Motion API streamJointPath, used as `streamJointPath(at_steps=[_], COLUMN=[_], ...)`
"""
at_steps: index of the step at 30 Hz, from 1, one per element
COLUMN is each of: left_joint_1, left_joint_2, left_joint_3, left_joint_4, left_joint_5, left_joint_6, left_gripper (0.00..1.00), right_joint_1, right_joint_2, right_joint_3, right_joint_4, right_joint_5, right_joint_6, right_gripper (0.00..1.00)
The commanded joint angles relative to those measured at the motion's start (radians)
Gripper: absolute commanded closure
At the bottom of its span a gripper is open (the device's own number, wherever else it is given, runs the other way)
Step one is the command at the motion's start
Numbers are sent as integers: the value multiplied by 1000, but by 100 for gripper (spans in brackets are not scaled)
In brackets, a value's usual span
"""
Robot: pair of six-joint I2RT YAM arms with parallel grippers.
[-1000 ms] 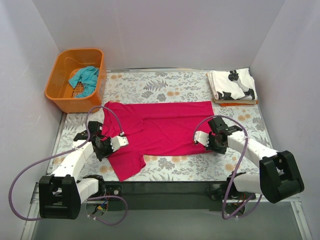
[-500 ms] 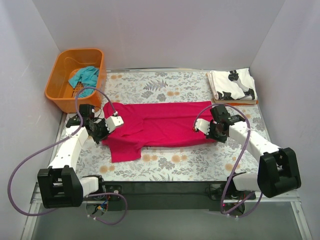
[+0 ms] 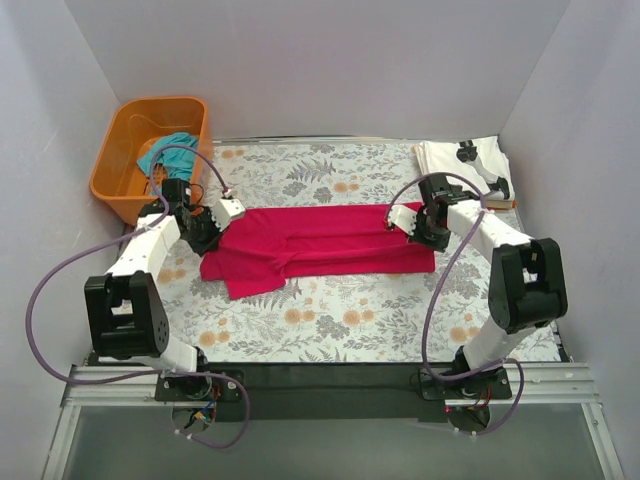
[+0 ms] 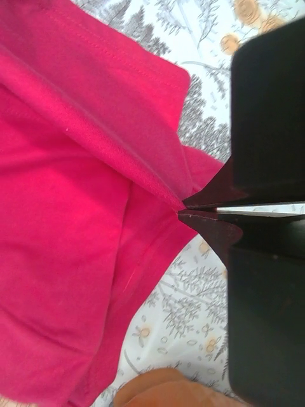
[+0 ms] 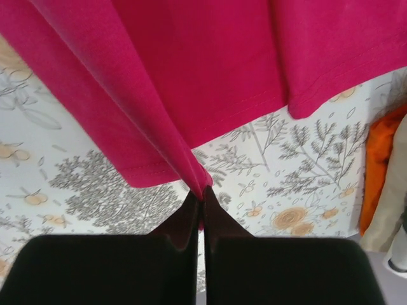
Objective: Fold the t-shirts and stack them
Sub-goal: Fold the tshirt
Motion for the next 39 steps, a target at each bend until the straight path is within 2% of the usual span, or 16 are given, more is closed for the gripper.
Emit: streamJointPath(at_steps=[1,9,10,11,13,15,16,19,23,24,29,34,39], left_joint_1=[13,14,14,14,14,14,16,4,-45,-111,-252,-340,-360], left_joint_2=[42,189,201,219,232,221,214,171,50,27,-95,-92,-41], left_joint_3=[75,113,121,122,138,154,167,223,153,85,-111,-209,-250], left_joint_4=[58,142,141,147,153,135,115,3,-60,-62,27,87,135], left_joint_5=[30,21,18,10,4,22,57,107,95,87,-8,-82,-79], left_joint_6=[-39,-93,-96,-107,-122,-136,-148,-144,-133,-134,-199,-233,-243], left_gripper=[100,100,100,96,79,73,66,56,57,57,59,60,60], right_joint_1=[-21,-47,-50,-50,-50,-50,-50,-50,-50,-50,-50,-48,-50], right_joint_2=[81,264,284,292,302,284,275,215,135,123,131,146,161], right_joint_3=[89,245,251,256,279,300,308,346,347,341,313,299,282], right_joint_4=[-19,-16,-16,-17,-19,-28,-33,-71,-114,-120,-166,-191,-188], right_joint_5=[-17,-25,-20,-18,-21,-26,-31,-43,-101,-104,-146,-190,-182], right_joint_6=[-64,-55,-55,-54,-37,-23,-6,29,67,75,164,206,213], right_gripper=[99,99,94,87,72,64,59,53,52,53,68,70,71])
